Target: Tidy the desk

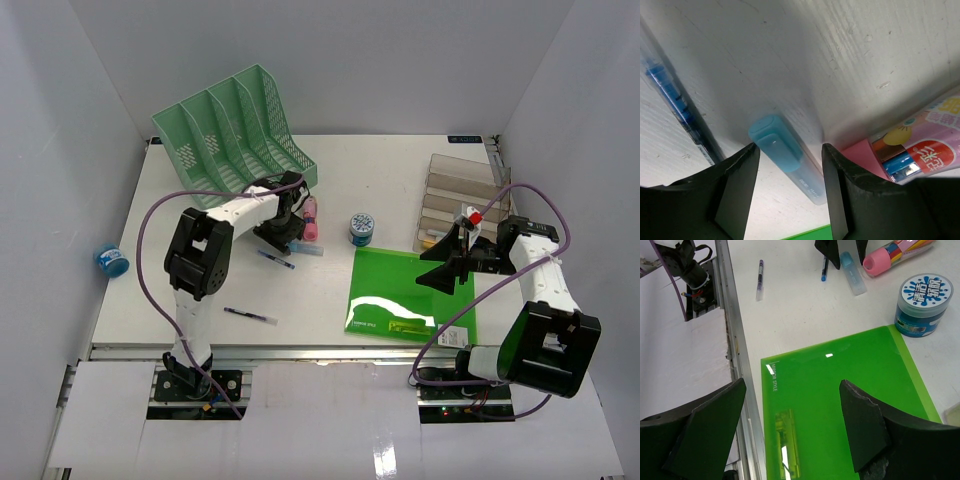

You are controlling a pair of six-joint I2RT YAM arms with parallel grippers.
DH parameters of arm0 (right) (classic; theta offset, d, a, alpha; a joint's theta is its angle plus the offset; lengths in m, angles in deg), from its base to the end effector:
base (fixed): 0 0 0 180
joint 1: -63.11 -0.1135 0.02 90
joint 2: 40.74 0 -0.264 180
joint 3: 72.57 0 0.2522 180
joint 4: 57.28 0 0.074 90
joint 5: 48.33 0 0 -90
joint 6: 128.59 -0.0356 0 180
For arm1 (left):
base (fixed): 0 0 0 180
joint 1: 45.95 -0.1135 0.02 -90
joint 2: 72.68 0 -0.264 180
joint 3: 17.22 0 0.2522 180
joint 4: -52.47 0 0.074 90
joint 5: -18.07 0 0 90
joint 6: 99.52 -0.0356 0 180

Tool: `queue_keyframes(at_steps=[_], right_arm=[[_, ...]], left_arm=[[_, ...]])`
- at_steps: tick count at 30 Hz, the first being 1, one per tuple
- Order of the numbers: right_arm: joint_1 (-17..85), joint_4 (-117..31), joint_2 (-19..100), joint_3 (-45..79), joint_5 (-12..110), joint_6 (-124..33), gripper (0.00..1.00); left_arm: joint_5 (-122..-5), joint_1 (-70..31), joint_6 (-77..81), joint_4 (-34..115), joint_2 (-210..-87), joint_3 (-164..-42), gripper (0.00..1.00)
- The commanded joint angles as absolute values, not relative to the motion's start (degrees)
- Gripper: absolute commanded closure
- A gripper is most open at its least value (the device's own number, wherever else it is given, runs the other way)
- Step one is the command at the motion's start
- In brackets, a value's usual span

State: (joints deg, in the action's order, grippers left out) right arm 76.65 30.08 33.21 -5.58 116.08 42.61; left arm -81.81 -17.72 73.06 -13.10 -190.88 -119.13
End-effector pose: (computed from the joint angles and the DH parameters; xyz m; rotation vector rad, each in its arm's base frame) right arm 0.1938 -0.0114 0.2533 -1.0611 1.6857 1.0790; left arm 0.3573 -0.1849 0.1674 -1.3492 2.5888 -0.0277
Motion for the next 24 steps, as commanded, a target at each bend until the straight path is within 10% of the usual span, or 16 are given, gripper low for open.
queue_keyframes(at_steps=[1,24], right_arm=[[77.0,31.4,32.2,-4.5,118.3,43.9,0.18],[65.6,9.5,23.9,-3.2,93.7,18.6,0.19]], left_arm=[[-82.2,-18.4,73.6,-17.0,-192.6,-122.0,0.37],[-74.4,-16.1,54.1,1.0,-174.0,-109.3,1.0]])
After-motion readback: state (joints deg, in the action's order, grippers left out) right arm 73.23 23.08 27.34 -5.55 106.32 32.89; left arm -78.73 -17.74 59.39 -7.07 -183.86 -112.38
